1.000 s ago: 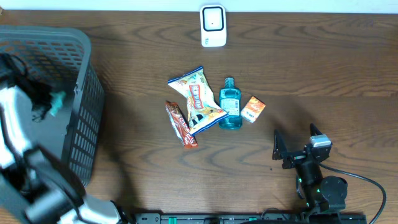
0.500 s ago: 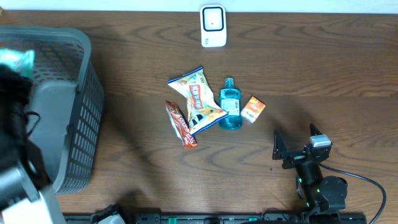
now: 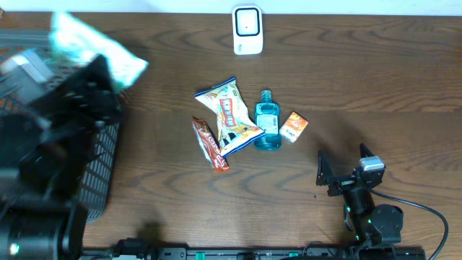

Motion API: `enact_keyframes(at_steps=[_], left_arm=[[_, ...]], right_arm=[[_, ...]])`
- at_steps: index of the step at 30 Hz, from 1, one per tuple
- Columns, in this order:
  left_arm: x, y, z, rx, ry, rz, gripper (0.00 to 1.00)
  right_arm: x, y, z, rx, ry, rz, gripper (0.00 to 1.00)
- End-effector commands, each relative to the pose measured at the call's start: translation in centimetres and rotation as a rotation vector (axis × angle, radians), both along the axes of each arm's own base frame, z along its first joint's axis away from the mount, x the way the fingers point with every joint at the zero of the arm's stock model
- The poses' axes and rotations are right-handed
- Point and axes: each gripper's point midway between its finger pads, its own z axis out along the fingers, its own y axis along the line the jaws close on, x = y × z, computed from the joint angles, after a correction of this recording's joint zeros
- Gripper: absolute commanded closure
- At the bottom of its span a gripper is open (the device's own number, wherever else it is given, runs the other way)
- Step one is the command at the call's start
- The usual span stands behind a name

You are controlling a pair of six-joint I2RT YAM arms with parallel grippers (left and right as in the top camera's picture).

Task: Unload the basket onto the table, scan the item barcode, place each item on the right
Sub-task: 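Grasp the mint-green wipes packet with the left gripper and lift, then carry the wipes packet to the table in front of the bottle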

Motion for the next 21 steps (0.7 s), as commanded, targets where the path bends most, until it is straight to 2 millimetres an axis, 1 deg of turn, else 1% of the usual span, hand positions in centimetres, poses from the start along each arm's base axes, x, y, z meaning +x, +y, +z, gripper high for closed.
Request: enact_keyframes(at_steps=[1,4,6,10,12,16,17,21], left_arm=[[0.5,-2.1,-2.3,0.095,0.077,-0.053,0.93],[0.8,-3.3,-4.8,0.141,0.173,-0.046,0.93],[1.0,-4.7,-6.3,0.182,0.217,-0.064,0.92],[1.1,-8.2,-9.0,0.259,0.287,-0.111,0.93],[1.1,-9.7,-10.6,0.235,0.339,-0.106,0.93],[0.6,-13.4,-14.7,0.136,0.477,-0.111,0.93],[0.4,-14.2,-16.1,0.124,0.516,-0.111,0.93],[-0.3,-16.8,-21.3,0.156,0.637,-0.119,0.93]], right_arm=[[0.0,0.1,0.0,-0.009,-0.002,0.001,0.01],[0.0,0.1,0.0,-0.01,-0.002,0.001,0.01],[0.0,0.1,0.0,-0.009,-0.002,0.001,0.01],[0.0,0.1,0.0,-0.009,-0.002,0.001,0.01],[0.0,0.1,0.0,-0.009,-0.002,0.001,0.01],[0.0,0.1,0.0,-0.009,-0.002,0.001,0.01],[0.0,0.1,0.0,-0.009,-0.002,0.001,0.01],[0.0,0.1,0.0,-0.009,-0.002,0.001,0.01]])
